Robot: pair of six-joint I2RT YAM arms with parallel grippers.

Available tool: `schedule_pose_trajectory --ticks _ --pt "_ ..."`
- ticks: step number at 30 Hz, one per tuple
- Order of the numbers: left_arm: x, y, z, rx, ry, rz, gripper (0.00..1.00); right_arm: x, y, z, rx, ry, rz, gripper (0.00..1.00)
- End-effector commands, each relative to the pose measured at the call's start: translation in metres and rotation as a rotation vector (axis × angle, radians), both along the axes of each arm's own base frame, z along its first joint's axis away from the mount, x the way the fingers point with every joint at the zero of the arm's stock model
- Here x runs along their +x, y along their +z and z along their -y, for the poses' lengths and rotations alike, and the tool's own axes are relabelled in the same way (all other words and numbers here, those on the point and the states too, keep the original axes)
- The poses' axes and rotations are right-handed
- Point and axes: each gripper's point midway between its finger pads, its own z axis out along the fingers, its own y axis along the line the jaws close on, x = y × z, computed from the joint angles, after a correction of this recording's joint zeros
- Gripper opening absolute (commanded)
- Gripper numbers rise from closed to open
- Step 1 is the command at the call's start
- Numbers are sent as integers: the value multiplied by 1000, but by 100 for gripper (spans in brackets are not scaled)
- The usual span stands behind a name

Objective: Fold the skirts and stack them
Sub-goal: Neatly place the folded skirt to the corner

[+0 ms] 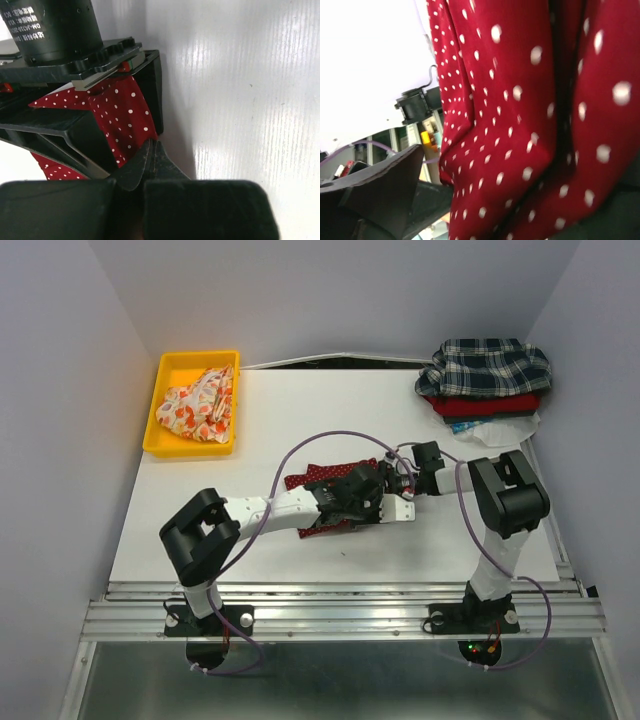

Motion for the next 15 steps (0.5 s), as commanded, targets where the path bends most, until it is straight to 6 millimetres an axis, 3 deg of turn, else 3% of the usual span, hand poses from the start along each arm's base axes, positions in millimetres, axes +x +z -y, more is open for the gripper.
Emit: schedule_pose_trajectory --ticks 1,6,10,13,15 --pt "-4 41 10 -104 -41 27 0 8 -20 -8 -6 3 15 84" --pt "-7 42 10 -110 -56 22 0 8 -33 -13 -26 18 23 80" --pt "-8 45 11 -120 -56 21 0 21 -42 -11 -83 -9 71 73" --pt "-7 46 9 -117 -45 24 0 33 -41 -8 -139 -10 150 52" --pt "-5 44 5 -109 -25 27 0 40 -36 -4 -184 8 205 45"
